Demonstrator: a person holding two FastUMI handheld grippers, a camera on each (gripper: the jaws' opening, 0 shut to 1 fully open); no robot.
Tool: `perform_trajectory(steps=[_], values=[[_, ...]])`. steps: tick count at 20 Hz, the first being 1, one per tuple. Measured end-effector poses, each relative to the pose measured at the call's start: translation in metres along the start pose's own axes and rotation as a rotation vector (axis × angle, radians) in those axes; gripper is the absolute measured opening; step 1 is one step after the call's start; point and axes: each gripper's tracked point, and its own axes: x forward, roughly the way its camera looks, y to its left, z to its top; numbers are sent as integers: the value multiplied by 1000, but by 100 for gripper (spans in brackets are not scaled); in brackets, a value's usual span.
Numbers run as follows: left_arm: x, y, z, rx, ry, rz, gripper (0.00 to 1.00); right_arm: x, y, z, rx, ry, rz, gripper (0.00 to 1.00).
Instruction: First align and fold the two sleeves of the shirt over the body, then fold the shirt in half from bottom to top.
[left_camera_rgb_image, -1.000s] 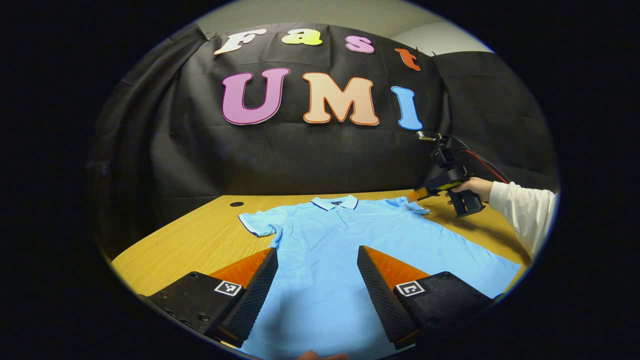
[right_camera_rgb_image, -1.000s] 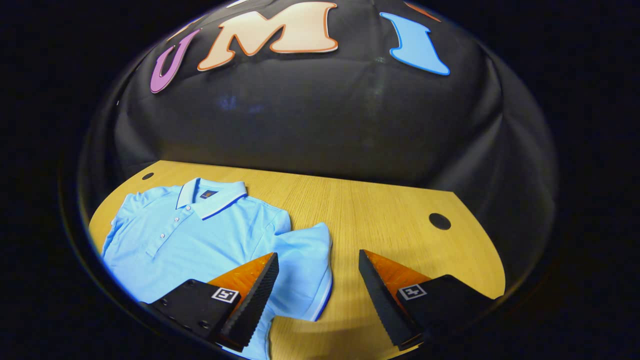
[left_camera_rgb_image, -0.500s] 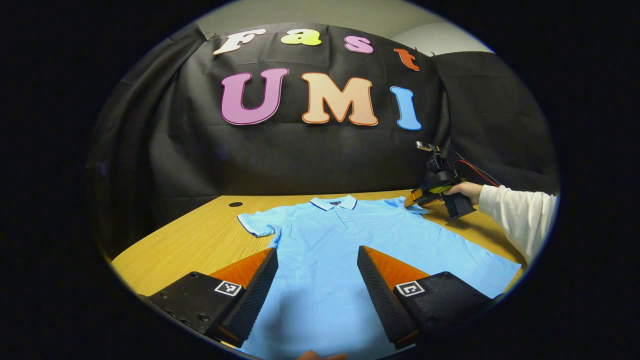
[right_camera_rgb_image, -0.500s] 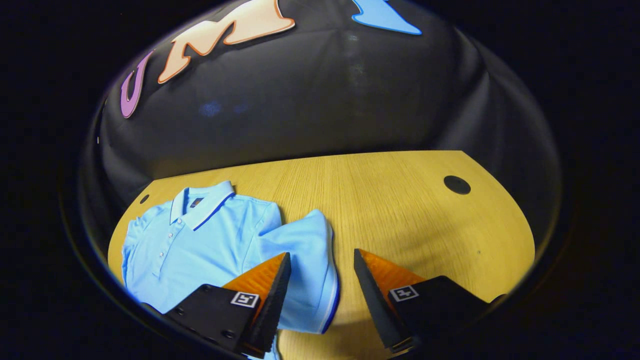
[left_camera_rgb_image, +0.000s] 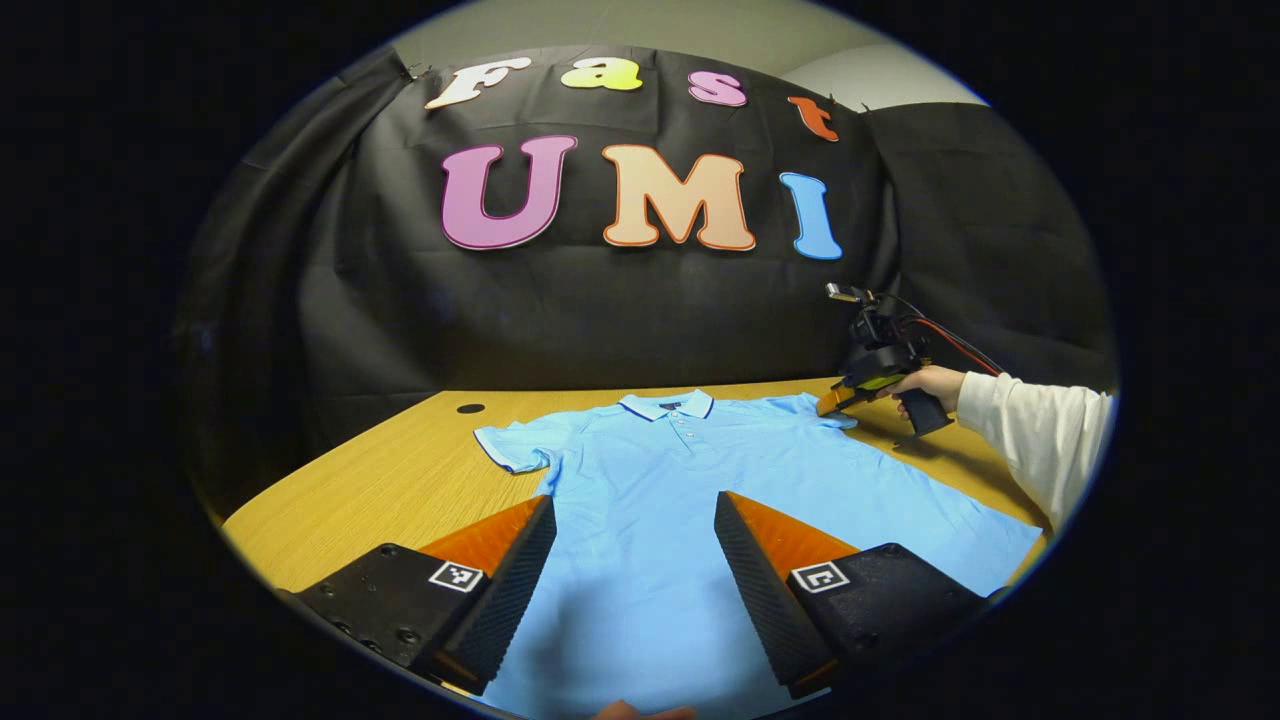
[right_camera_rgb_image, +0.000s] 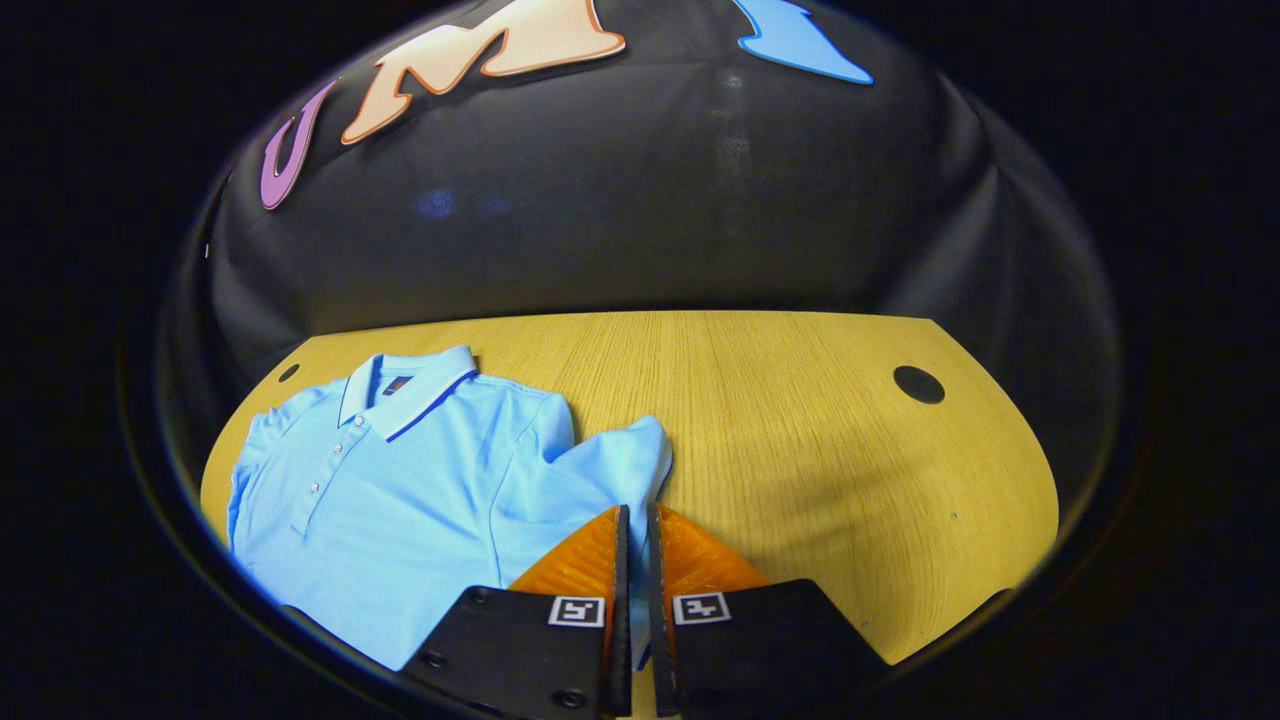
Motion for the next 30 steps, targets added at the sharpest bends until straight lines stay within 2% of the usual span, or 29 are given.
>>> perform_trajectory(steps=[1, 3, 4, 7, 10, 15, 16, 17, 19, 20, 22, 25, 26, 27, 30], values=[[1, 0, 0, 0, 1, 0, 95, -2, -1, 3, -10, -12, -14, 11], [-1, -1, -1, 1, 1, 0, 95, -6, 7, 16, -6, -52, -14, 3], [-1, 0, -1, 1, 1, 0, 95, -11, 12, 26, -1, -79, -11, 3], [0, 1, 0, 1, 2, 0, 95, -32, 47, 49, 27, -145, 84, 3], [0, 0, -1, 1, 1, 0, 95, -51, 96, 52, 24, -177, 203, 3], [0, 0, -1, 0, 1, 1, 96, -49, 149, 22, -40, -103, 296, 4], [1, 1, -2, -2, 2, 5, 96, -47, 159, 19, -35, -94, 322, 6], [1, 3, -1, -5, 2, 10, 96, -50, 164, 16, -30, -86, 331, 15], [-1, 4, -1, -9, 2, 16, 96, -54, 172, 9, -27, -69, 363, 13], [2, 3, -1, -8, 2, 16, 95, -57, 175, 6, -34, -58, 379, 15], [2, 4, -1, -8, 1, 15, 95, -67, 188, -3, -38, -37, 435, 32], [1, 4, -1, -7, 1, 17, 95, -85, 197, -6, -42, -53, 472, 91], [0, 3, -2, -8, 1, 17, 95, -93, 199, -6, -33, -61, 489, 89], [0, 4, -1, -9, -3, 14, 95, -101, 200, -7, -19, -68, 497, 99], [1, 3, 1, -13, -11, 7, 95, -130, 190, -8, 17, -108, 513, 98]])
